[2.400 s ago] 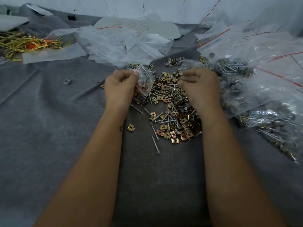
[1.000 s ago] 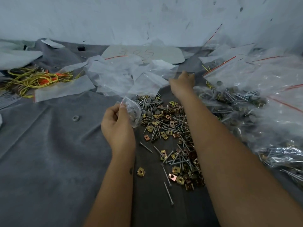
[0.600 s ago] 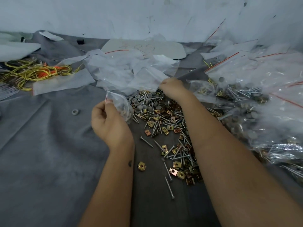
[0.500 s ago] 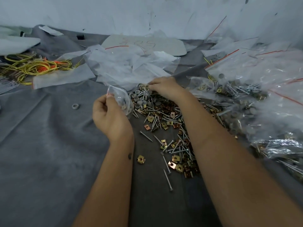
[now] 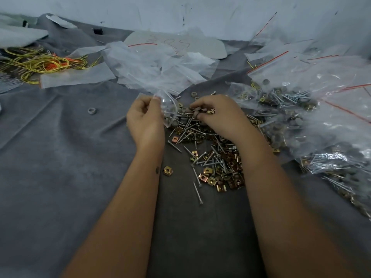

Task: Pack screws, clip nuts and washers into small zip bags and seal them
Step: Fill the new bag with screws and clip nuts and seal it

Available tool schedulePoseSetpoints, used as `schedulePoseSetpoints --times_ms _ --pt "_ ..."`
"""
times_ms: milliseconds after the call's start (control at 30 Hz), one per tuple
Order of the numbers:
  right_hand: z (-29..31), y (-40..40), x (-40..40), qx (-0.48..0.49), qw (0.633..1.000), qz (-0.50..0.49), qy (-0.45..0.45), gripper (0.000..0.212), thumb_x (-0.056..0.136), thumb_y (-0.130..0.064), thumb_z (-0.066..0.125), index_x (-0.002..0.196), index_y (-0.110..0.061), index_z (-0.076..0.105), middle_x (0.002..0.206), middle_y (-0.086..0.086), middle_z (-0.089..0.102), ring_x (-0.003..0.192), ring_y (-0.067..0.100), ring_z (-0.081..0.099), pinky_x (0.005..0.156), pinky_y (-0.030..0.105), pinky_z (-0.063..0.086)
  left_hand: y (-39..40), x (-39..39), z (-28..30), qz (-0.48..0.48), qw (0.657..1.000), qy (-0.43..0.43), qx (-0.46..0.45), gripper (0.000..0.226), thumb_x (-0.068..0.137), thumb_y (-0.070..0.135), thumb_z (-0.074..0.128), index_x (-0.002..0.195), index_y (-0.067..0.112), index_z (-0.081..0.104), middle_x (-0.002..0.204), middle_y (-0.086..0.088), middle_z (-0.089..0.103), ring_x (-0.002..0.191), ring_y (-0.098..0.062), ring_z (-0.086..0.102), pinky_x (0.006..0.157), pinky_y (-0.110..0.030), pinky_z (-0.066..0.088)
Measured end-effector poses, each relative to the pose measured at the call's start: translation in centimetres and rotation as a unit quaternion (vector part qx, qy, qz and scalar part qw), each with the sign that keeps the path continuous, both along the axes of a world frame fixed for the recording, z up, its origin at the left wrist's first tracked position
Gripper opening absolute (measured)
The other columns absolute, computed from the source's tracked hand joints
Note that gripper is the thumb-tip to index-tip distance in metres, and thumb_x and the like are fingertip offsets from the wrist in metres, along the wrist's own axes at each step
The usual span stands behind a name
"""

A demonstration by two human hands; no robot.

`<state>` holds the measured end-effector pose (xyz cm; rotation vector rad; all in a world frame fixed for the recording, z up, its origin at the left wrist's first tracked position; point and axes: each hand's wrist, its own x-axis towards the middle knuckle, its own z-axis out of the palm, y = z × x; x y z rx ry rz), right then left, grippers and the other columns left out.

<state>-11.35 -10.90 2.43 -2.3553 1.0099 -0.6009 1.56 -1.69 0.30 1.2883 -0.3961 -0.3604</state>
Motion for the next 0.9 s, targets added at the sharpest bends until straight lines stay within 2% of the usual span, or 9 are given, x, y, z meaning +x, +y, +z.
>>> schedulePoseSetpoints --times_ms 100,167,233,300,400,567,700,767,900 --pt "-0.8 1.1 -0.6 -0.03 0.997 -0.06 -0.037 0.028 0.088 -0.017 0.069 0.112 -0.033 0.072 0.107 -0.014 0.067 0.094 0.0 0.051 0.081 0.019 0.038 0.2 -0.4 -0.1 -0.071 0.995 -0.052 0.037 0.015 0.093 0.013 0.062 0.079 0.014 0.067 0.056 0.007 0.052 0.052 -0.006 0.048 0.052 -0.021 0.043" --pt "-0.9 1.8 -0.7 -0.06 0.992 -0.094 -0.066 0.024 0.085 -0.021 0.072 0.107 -0.03 0.074 0.102 -0.012 0.071 0.089 0.003 0.058 0.083 0.018 0.043 0.3 -0.6 -0.1 -0.085 0.992 -0.074 0.053 0.017 0.092 0.015 0.063 0.077 0.02 0.068 0.053 0.009 0.051 0.048 -0.003 0.044 0.047 -0.017 0.04" --pt "-1.0 2.2 -0.9 -0.104 0.985 -0.114 -0.075 0.018 0.083 -0.025 0.073 0.102 -0.026 0.076 0.094 -0.008 0.074 0.089 0.011 0.064 0.094 0.034 0.047 0.3 -0.7 -0.1 -0.087 0.991 -0.084 0.057 0.019 0.092 0.015 0.064 0.075 0.023 0.068 0.053 0.008 0.051 0.046 -0.003 0.043 0.044 -0.015 0.038" --pt "-1.0 2.2 -1.2 -0.137 0.98 -0.126 -0.069 0.016 0.085 -0.026 0.072 0.099 -0.023 0.077 0.093 -0.003 0.073 0.093 0.019 0.064 0.093 0.044 0.046 0.3 -0.7 -0.2 -0.089 0.99 -0.092 0.059 0.021 0.092 0.015 0.065 0.074 0.025 0.068 0.055 0.006 0.051 0.047 -0.003 0.043 0.044 -0.014 0.038" --pt "-1.1 1.6 -1.5 -0.153 0.977 -0.141 -0.041 0.019 0.092 -0.023 0.064 0.107 -0.018 0.074 0.102 0.005 0.068 0.102 0.024 0.057 0.091 0.039 0.045 0.3 -0.8 -0.2 -0.098 0.987 -0.108 0.068 0.021 0.092 0.017 0.064 0.074 0.025 0.069 0.056 0.007 0.052 0.05 -0.003 0.045 0.045 -0.015 0.04" --pt "-0.7 3.2 -0.4 -0.071 0.975 -0.094 -0.191 0.012 0.086 -0.018 0.071 0.097 -0.018 0.075 0.086 -0.011 0.063 0.082 0.001 0.059 0.075 0.015 0.045 0.2 -0.9 -0.2 -0.101 0.985 -0.121 0.066 0.018 0.094 0.016 0.062 0.078 0.022 0.069 0.067 -0.008 0.053 0.056 -0.01 0.046 0.047 -0.017 0.041" --pt "-1.3 3.9 1.4 -0.131 0.985 -0.052 -0.099 0.018 0.084 -0.028 0.074 0.101 -0.023 0.076 0.101 -0.003 0.06 0.104 0.018 0.05 0.088 0.031 0.042 0.3 -1.0 -0.1 -0.105 0.986 -0.122 0.047 0.017 0.094 0.014 0.061 0.079 0.017 0.068 0.063 -0.006 0.05 0.05 -0.006 0.043 0.046 -0.017 0.039" --pt "-1.6 3.8 1.7 -0.149 0.986 -0.044 -0.055 0.02 0.089 -0.03 0.068 0.107 -0.024 0.075 0.106 0.001 0.059 0.107 0.021 0.048 0.091 0.037 0.041 0.4 -1.1 0.0 -0.099 0.986 -0.129 0.037 0.017 0.094 0.013 0.062 0.078 0.016 0.068 0.063 -0.008 0.05 0.047 -0.001 0.042 0.045 -0.013 0.038" --pt "-1.2 4.1 1.1 -0.082 0.977 -0.078 -0.181 0.019 0.096 -0.017 0.055 0.109 -0.019 0.068 0.103 -0.002 0.065 0.097 0.013 0.059 0.084 0.037 0.051 0.2 -1.0 -0.1 -0.059 0.991 -0.12 0.022 0.015 0.094 0.016 0.064 0.08 0.016 0.069 0.066 -0.011 0.048 0.048 -0.002 0.041 0.046 -0.011 0.041"
